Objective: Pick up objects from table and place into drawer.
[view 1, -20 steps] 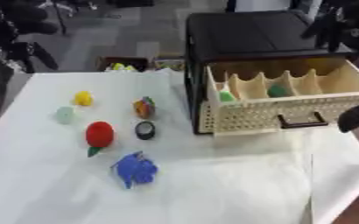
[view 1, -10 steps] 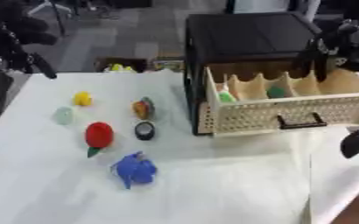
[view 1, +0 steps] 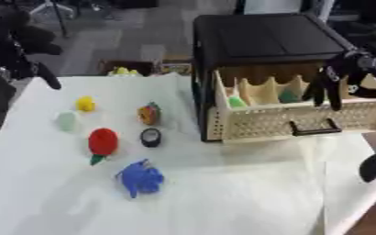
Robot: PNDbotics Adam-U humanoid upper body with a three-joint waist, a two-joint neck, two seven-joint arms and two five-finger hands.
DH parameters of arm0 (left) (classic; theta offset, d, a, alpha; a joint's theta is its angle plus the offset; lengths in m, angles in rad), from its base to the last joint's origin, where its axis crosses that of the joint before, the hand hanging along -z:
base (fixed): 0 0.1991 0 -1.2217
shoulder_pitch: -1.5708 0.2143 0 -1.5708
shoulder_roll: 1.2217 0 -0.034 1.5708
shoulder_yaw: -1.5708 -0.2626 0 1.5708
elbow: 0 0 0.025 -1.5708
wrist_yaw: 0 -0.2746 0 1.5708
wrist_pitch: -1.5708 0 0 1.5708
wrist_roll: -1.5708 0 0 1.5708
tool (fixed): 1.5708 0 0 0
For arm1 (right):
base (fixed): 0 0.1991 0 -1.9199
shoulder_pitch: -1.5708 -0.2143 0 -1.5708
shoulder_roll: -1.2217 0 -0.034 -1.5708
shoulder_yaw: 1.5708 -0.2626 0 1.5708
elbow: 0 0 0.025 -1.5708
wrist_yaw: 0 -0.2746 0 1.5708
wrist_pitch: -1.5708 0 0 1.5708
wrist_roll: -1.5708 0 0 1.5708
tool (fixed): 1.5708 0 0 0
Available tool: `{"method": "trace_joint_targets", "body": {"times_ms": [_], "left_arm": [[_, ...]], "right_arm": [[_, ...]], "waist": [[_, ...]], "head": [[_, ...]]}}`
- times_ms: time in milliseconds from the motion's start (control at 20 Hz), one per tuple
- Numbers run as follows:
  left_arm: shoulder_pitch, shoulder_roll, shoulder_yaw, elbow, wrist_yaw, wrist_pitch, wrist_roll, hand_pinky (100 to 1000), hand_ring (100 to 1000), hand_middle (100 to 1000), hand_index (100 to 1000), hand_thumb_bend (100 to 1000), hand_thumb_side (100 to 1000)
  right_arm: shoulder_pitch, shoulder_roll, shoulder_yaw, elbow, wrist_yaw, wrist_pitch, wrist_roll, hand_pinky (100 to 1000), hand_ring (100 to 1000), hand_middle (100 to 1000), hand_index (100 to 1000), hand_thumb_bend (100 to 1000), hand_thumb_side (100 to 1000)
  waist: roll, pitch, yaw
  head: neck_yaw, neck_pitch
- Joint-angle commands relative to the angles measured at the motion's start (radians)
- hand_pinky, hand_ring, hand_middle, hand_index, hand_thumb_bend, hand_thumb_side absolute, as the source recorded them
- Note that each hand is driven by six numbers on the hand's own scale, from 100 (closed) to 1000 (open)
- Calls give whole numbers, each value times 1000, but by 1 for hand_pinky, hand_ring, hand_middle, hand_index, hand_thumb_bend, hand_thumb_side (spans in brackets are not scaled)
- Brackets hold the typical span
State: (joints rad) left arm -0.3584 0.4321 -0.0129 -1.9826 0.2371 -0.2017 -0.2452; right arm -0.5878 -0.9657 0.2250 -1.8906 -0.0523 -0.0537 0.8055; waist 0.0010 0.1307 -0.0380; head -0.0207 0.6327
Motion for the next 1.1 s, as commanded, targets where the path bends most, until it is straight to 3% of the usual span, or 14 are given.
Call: {"method": "trace_joint_targets", "body": {"times_ms": [50, 400, 550, 750, 1100], "left_arm": [[-1, 2, 18, -17, 7, 3, 7, 486, 757, 734, 916, 100, 953], [20, -29, 30, -17, 2, 34, 24, 480, 751, 725, 906, 112, 973], [30, -30, 29, -17, -6, 40, 20, 479, 751, 725, 903, 110, 981], [35, -33, 30, -17, -14, 46, 22, 484, 750, 723, 902, 113, 986], [40, -40, 26, -17, -22, 51, 9, 494, 753, 725, 902, 116, 995]], "right_arm": [[7, -43, -5, -12, -32, 15, 23, 100, 496, 587, 777, 796, 324], [65, -46, -5, -20, -55, 60, 71, 100, 529, 619, 795, 767, 441], [78, -42, -3, -17, -56, 77, 95, 151, 565, 672, 826, 745, 514], [92, -41, 12, -14, -68, 100, 101, 204, 597, 722, 852, 733, 522], [102, -39, 28, -13, -65, 106, 102, 217, 599, 727, 853, 718, 496]], "waist": [[-2, -9, -2], [-4, -8, -2], [-4, -8, -3], [-5, -9, -2], [-5, -4, 0]], "head": [[-3, 1], [-8, 6], [-9, 5], [-13, 5], [-16, 2]]}}
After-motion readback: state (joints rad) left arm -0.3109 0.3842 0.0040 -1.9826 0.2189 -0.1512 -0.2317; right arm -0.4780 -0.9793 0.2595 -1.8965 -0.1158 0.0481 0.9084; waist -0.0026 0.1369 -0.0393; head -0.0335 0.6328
